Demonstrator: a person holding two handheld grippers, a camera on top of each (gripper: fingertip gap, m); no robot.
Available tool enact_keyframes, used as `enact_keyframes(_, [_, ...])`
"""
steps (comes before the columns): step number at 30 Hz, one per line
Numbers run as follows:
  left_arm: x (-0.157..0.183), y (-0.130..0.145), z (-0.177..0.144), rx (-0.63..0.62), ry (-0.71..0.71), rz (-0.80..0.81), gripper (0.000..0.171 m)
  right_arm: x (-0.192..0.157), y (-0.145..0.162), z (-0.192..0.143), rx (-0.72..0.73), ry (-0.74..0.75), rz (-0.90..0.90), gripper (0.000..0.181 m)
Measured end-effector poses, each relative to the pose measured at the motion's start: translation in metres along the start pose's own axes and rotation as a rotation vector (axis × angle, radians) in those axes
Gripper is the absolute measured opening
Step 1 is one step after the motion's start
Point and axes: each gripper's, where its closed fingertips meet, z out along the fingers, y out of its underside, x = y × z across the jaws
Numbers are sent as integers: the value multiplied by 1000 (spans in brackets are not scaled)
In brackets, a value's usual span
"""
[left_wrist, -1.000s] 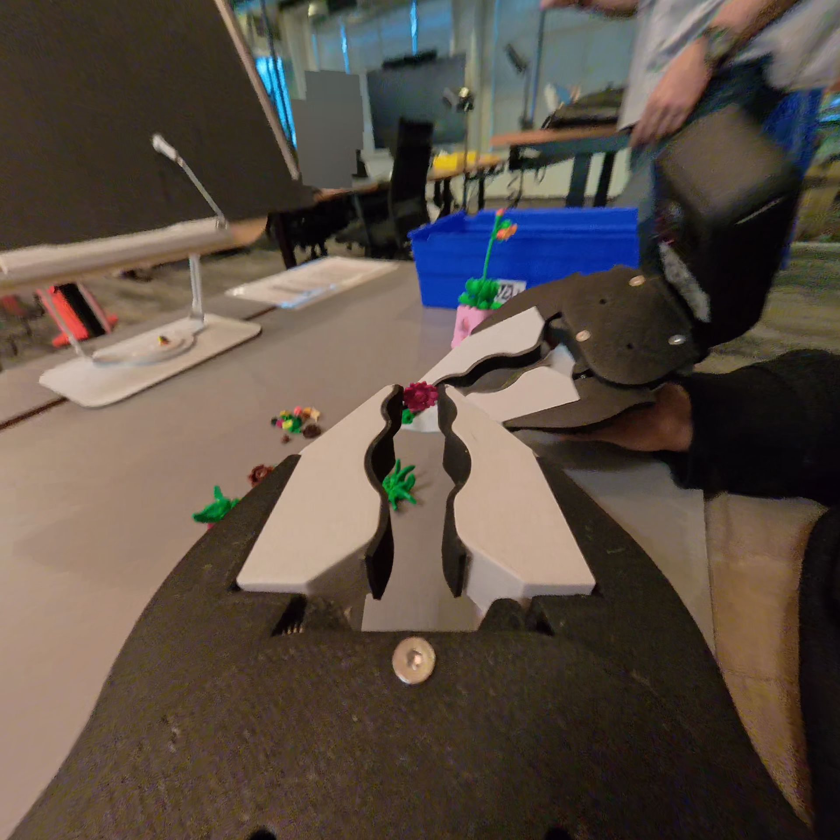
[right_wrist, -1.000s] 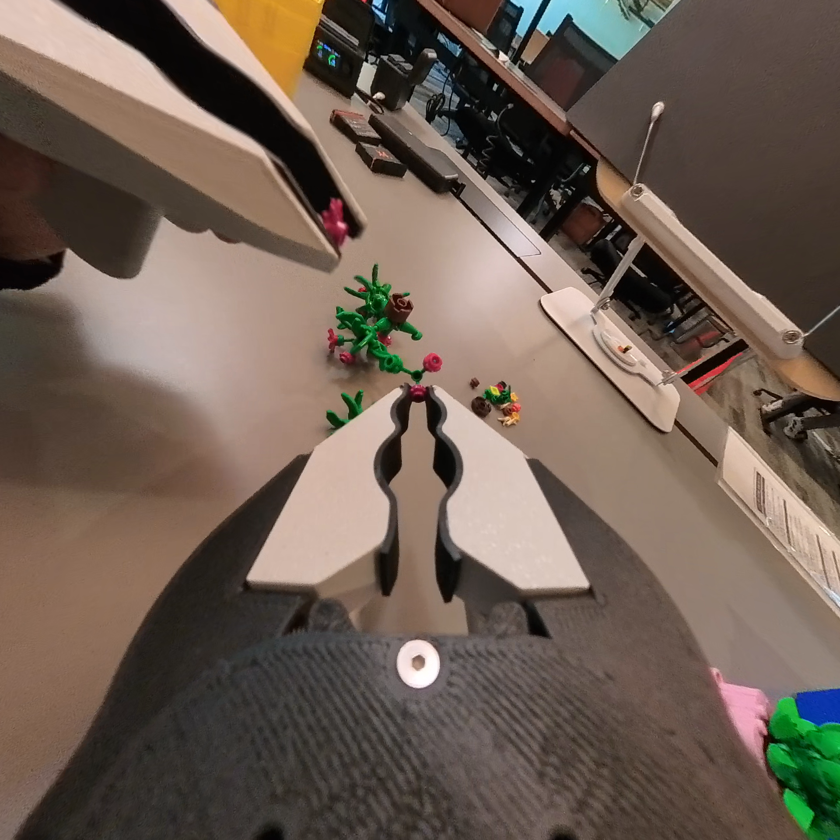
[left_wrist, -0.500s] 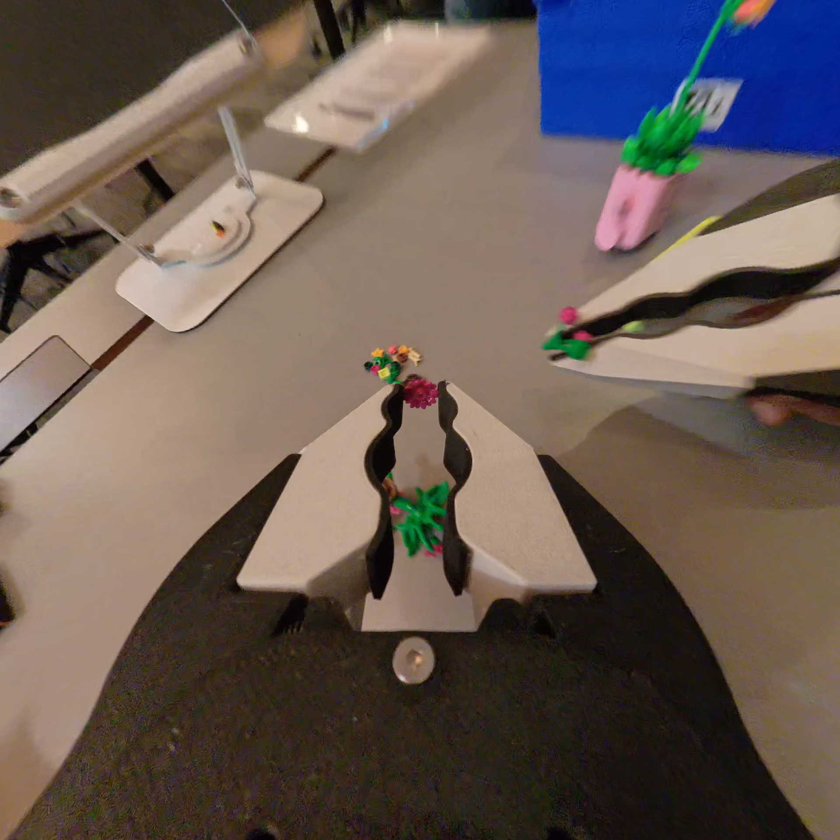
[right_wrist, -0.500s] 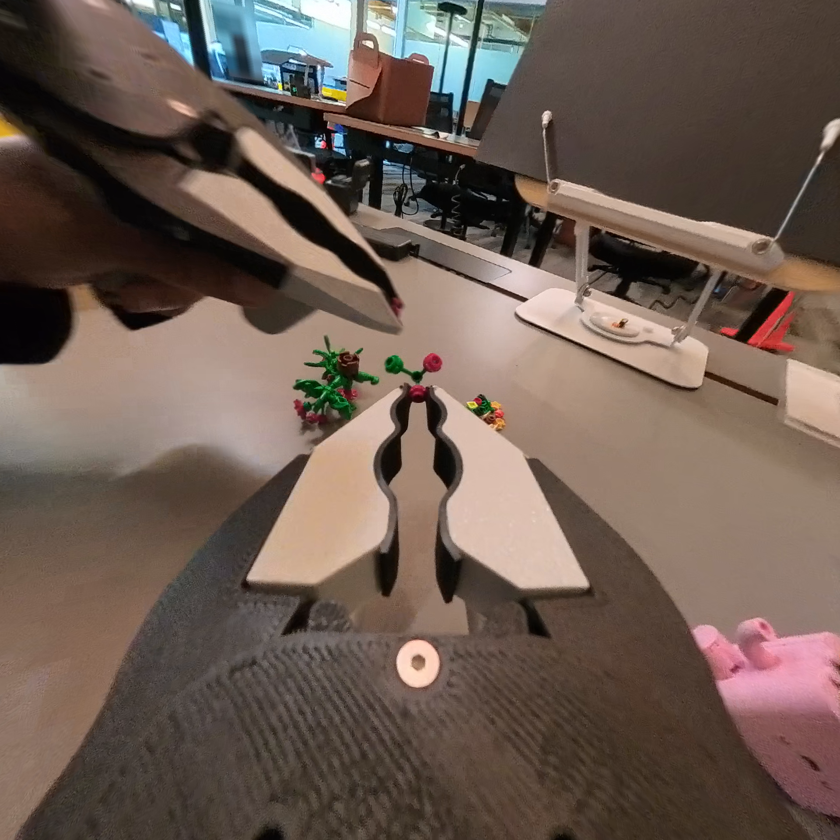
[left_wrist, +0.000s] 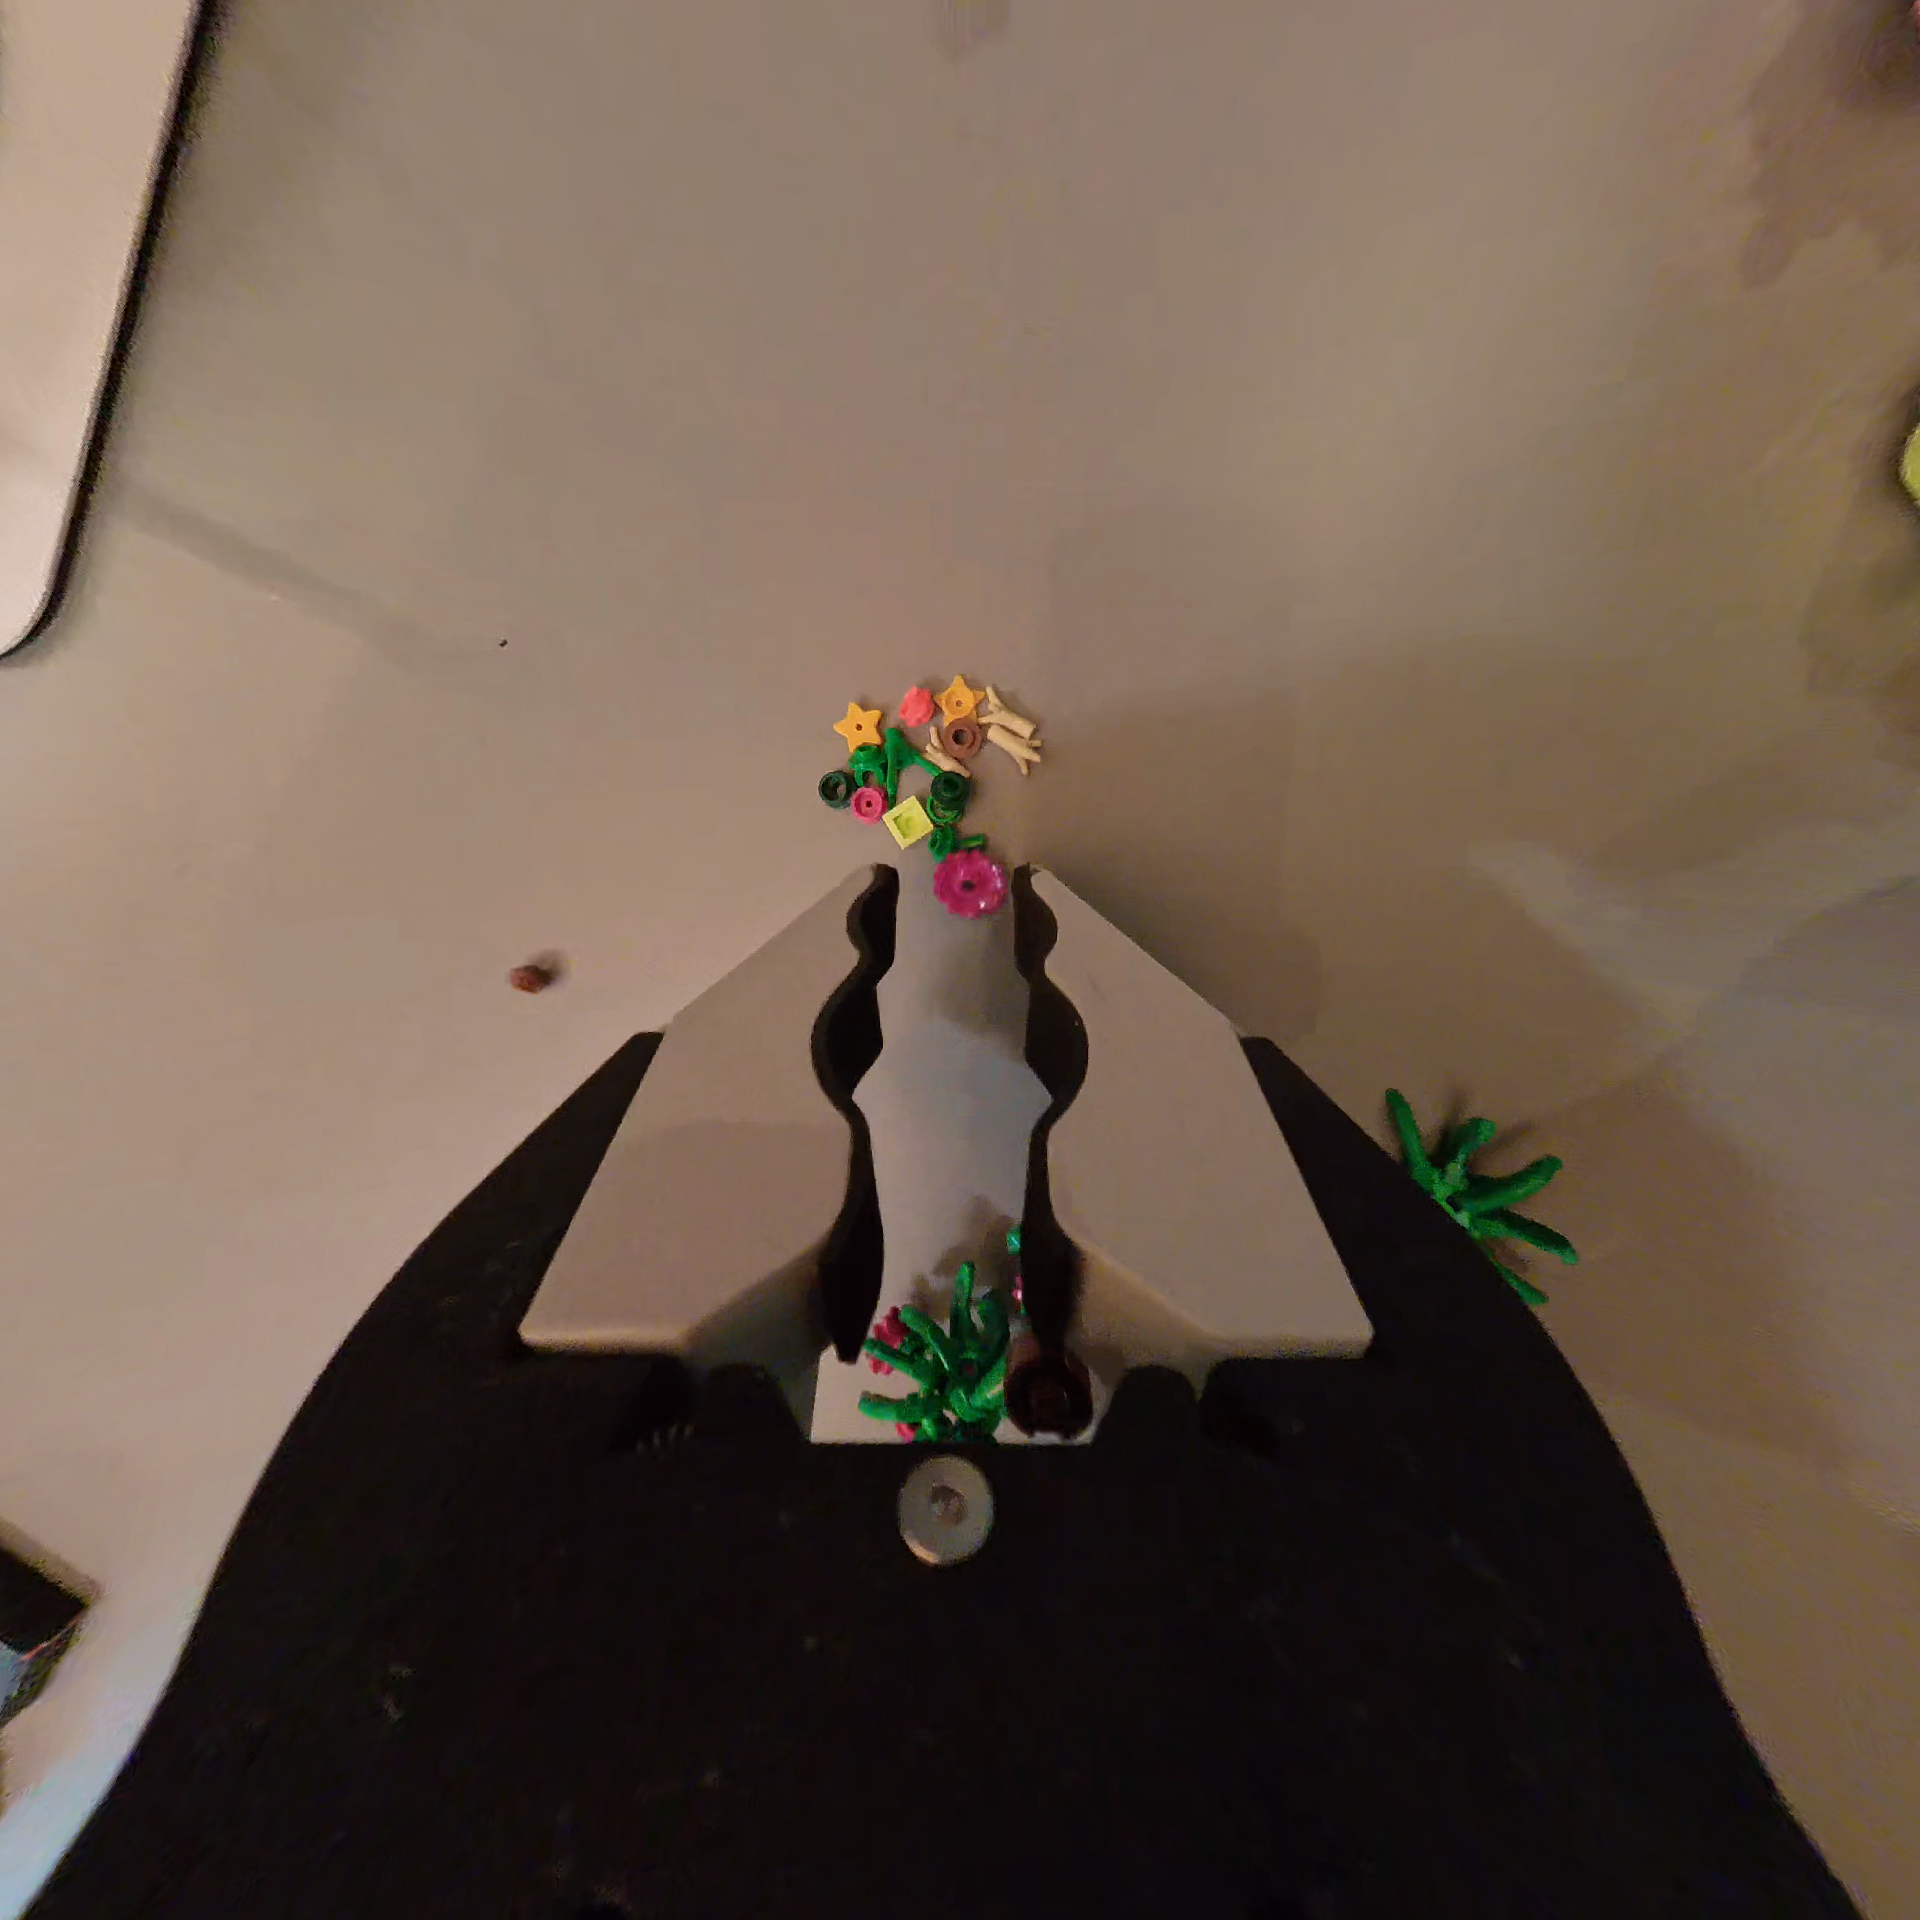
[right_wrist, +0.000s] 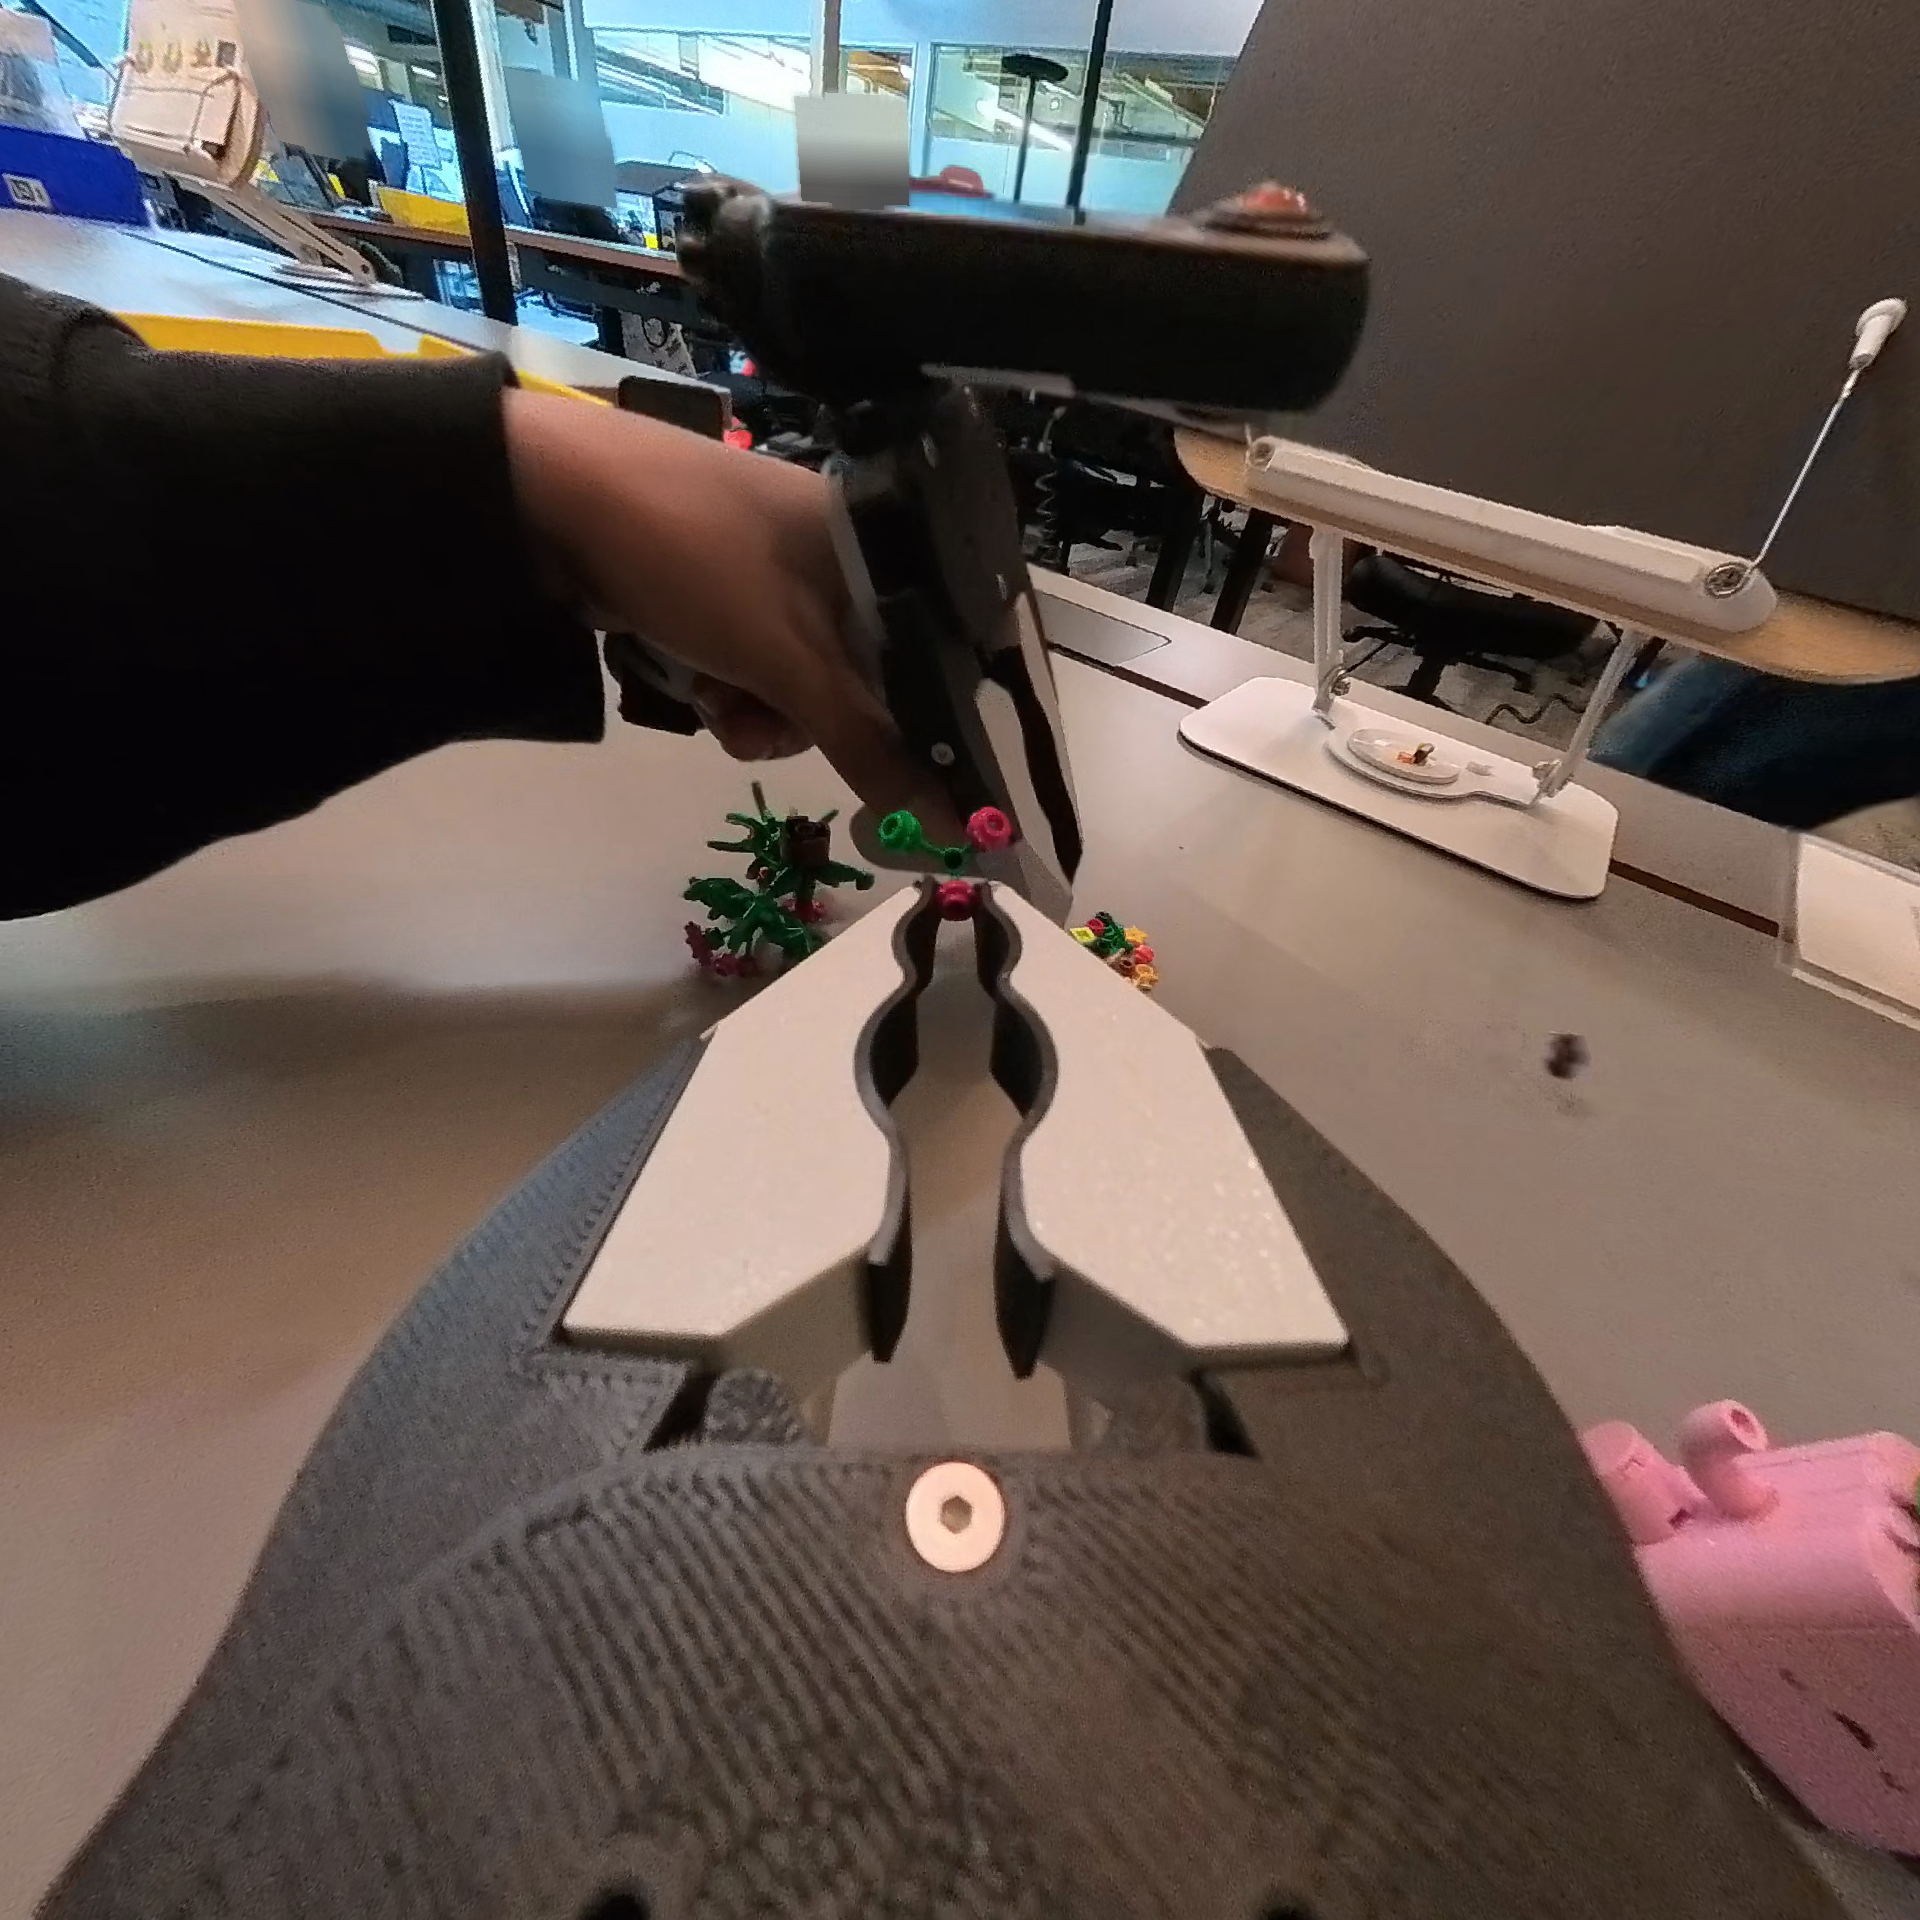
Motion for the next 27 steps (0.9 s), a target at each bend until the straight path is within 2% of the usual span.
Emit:
enact_keyframes(9, [3, -15, -31, 215, 10, -89, 17, -3, 0, 1, -1, -13, 0, 5])
enact_keyframes(16, [-7, -21, -39, 265, 71, -184, 20, 0, -3, -1, 18, -23, 35, 5])
enact_keyframes(22, [-66, -17, -50, 313, -91, -270, 17, 0, -4, -2, 30, -37, 56, 5])
enact_keyframes(27, [-146, -18, -41, 371, -180, -375, 14, -3, -5, -2, 32, -51, 56, 5])
